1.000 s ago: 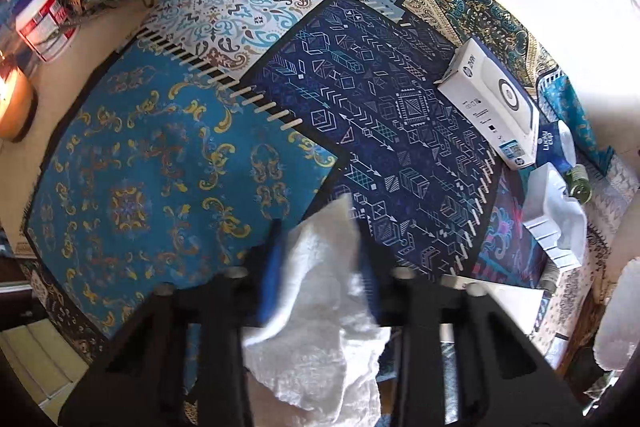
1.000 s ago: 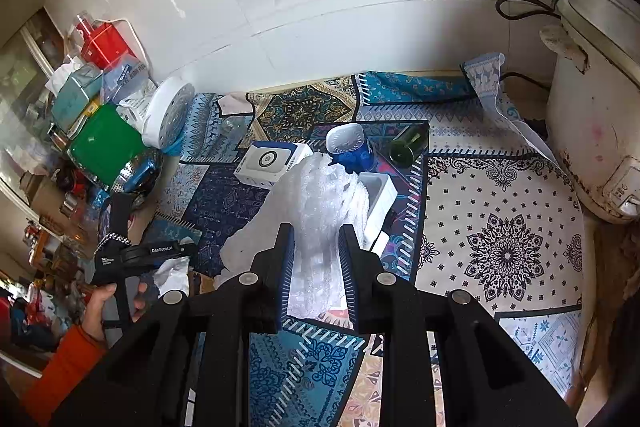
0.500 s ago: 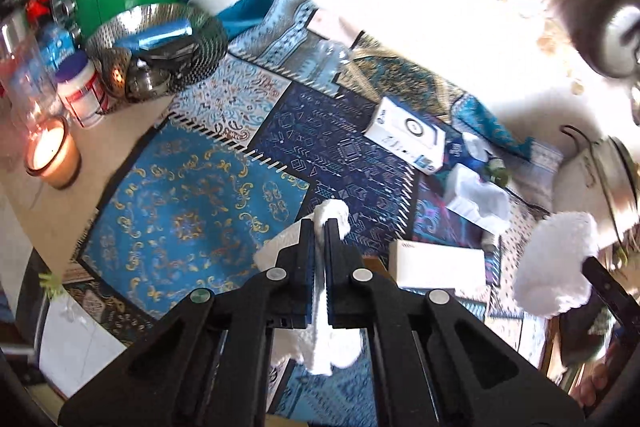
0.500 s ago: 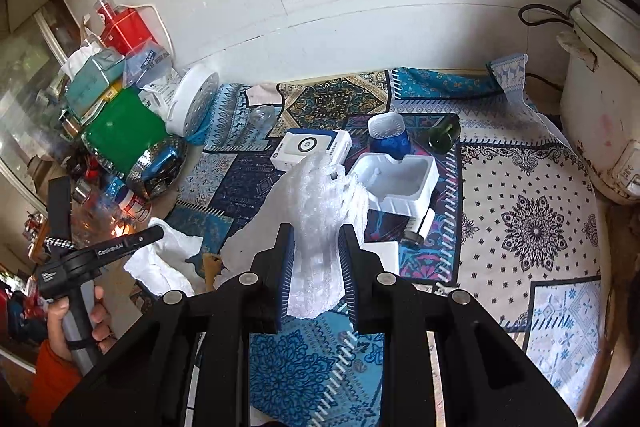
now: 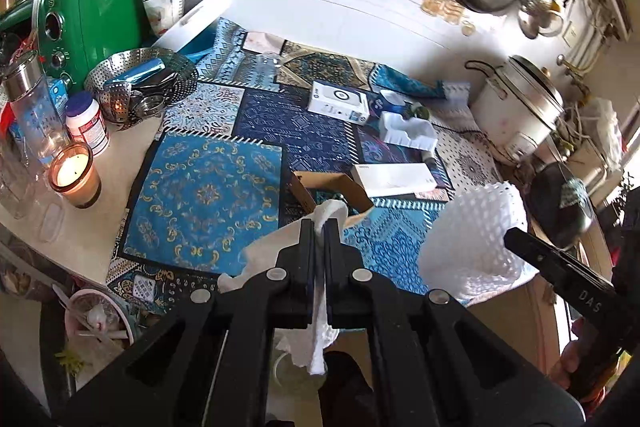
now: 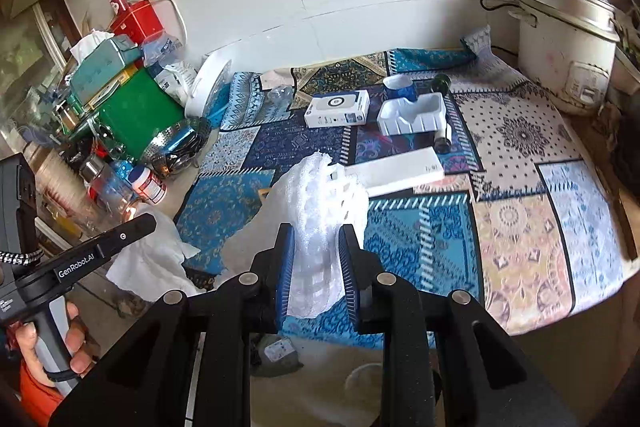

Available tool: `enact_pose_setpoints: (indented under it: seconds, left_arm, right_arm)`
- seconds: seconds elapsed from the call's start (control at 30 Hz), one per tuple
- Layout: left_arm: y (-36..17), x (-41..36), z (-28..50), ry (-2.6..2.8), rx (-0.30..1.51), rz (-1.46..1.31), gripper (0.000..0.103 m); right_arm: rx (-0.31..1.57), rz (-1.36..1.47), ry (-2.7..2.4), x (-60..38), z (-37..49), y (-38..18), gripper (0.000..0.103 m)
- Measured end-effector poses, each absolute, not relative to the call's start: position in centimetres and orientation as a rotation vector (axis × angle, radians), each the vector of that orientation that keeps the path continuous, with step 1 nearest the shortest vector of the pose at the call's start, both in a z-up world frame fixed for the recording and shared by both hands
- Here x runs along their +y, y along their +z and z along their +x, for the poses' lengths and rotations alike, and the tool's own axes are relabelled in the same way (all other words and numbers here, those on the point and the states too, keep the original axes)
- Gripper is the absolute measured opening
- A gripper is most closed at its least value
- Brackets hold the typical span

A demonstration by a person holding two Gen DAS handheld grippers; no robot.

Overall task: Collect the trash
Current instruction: 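Lift the tissue and foam net and carry both down toward the floor bin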

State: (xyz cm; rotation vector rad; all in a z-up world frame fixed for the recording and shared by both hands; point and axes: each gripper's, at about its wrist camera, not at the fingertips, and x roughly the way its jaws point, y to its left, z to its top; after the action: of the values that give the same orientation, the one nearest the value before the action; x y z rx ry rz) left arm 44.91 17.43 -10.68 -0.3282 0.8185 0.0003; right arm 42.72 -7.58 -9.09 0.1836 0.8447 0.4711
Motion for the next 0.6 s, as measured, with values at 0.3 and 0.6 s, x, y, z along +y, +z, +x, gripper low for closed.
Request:
enact_pose_setpoints:
  seconds: [0.3, 0.6]
  left_arm:
    - [-11.3, 14.8, 39.1, -0.123, 0.85, -0.255, 0.003]
    - [-15.0, 10.3, 35.4, -0.171, 0.934, -0.223, 0.003]
  right_arm:
    - [0.912, 0.196, 0.37, -8.0, 36.2, -11.2, 0.021]
    - [1.027, 0.182, 0.331, -9.6, 32.8, -15.3, 0.021]
